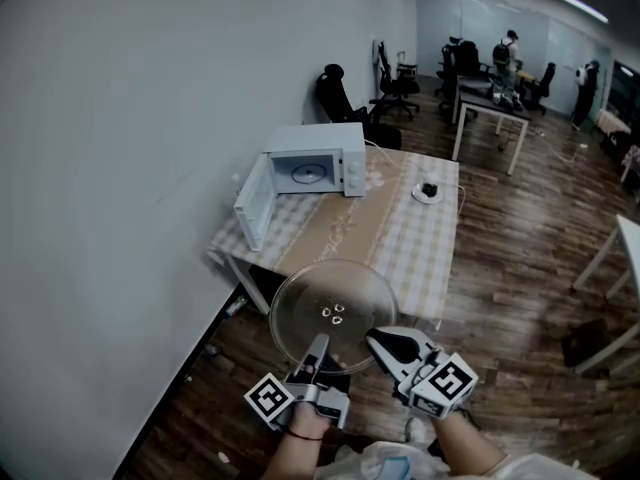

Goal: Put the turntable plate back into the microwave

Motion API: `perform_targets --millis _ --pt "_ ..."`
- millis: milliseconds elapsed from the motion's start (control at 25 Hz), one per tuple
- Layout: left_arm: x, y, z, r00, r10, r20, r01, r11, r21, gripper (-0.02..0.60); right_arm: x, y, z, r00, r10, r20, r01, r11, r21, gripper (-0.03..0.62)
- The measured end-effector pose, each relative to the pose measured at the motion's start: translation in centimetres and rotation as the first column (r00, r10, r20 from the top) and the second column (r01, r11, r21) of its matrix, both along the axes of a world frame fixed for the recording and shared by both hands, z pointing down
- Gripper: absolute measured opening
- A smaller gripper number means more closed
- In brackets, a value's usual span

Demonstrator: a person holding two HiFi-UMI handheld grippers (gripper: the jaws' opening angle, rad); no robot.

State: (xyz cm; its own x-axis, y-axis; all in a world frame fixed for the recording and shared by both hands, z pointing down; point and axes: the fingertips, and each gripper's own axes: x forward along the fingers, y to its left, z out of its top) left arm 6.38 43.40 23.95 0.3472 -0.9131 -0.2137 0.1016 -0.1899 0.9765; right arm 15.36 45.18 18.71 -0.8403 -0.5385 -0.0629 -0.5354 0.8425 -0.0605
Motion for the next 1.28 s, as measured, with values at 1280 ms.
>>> perform_targets --millis 1280 --pt "1.3 0.0 -0.1 0.999 0.023 0.033 -0.023 1.0 -0.002 0.021 1.1 0.1 0.9 0.999 0.029 -0.041 -0.029 1.0 0.0 0.038"
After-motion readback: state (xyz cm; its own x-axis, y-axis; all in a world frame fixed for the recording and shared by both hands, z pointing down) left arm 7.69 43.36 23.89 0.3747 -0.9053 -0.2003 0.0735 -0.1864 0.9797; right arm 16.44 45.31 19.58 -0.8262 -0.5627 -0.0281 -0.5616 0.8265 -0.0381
